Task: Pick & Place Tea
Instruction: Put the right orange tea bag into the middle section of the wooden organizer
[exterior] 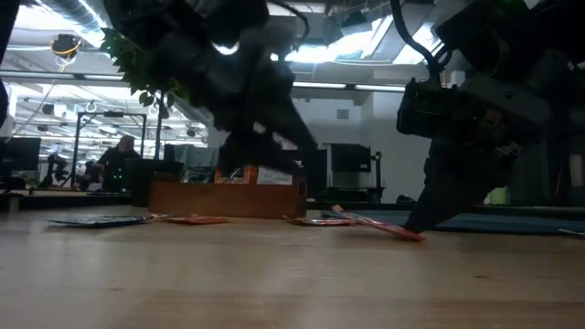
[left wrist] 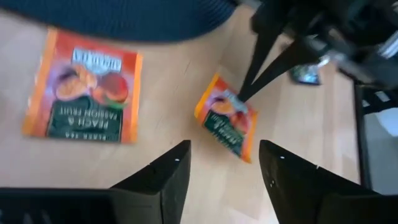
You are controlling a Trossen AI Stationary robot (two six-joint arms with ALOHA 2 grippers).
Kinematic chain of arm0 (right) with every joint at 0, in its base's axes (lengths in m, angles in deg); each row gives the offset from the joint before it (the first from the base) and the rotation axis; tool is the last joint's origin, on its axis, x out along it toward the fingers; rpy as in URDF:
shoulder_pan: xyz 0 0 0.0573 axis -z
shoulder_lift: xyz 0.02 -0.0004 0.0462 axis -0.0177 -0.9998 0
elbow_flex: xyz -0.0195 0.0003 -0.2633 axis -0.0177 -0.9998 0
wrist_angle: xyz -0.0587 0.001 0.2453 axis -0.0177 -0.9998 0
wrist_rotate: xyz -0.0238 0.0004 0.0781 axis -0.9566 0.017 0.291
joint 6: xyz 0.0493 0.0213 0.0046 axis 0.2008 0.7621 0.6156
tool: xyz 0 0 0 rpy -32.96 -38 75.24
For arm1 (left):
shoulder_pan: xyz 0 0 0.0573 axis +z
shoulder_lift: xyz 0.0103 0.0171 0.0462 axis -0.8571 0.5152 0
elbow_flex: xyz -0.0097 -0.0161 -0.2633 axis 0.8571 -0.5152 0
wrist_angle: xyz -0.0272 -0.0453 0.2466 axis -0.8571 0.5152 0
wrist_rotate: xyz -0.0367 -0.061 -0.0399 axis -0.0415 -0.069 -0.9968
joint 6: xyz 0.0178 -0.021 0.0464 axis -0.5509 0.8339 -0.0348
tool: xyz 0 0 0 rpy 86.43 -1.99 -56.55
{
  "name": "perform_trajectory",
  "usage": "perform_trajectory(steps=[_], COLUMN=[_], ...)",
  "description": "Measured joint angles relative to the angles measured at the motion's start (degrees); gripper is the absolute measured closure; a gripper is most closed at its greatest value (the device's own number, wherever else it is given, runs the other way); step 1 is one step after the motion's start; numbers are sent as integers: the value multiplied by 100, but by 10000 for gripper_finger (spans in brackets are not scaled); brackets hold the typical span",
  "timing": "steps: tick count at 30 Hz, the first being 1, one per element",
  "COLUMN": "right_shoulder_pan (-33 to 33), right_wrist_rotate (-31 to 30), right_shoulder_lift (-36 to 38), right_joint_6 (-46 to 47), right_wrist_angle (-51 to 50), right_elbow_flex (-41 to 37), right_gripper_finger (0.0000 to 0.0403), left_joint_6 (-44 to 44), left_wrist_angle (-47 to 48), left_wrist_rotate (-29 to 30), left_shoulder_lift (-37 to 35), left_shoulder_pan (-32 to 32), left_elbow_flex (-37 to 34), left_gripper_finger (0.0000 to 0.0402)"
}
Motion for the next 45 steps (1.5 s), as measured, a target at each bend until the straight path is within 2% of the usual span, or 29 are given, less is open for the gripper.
perform_trajectory(steps=[15, 22, 33, 37, 45], right_shoulder_pan=[-2, -2, 1, 1, 1], right_wrist_rotate=[-83, -143, -168, -166, -225], right_shoulder_lift=[0, -4, -4, -4, -4], right_joint_6=[136, 157, 142, 140, 143], right_wrist_angle=[29, 53, 75, 77, 76], right_elbow_flex=[-5, -5, -6, -5, -5], right_gripper_finger=[400, 400, 400, 400, 400], left_joint_6=[190, 618, 576, 571, 559], left_wrist_angle=[44, 42, -10, -92, -170], left_wrist_rotate=[-376, -573, -882, -879, -877], left_shoulder_lift=[911, 1233, 1385, 1385, 1419], left_shoulder_pan=[-16, 109, 140, 136, 118], left_elbow_flex=[541, 731, 938, 938, 938], left_gripper_finger=[214, 215, 217, 238, 308])
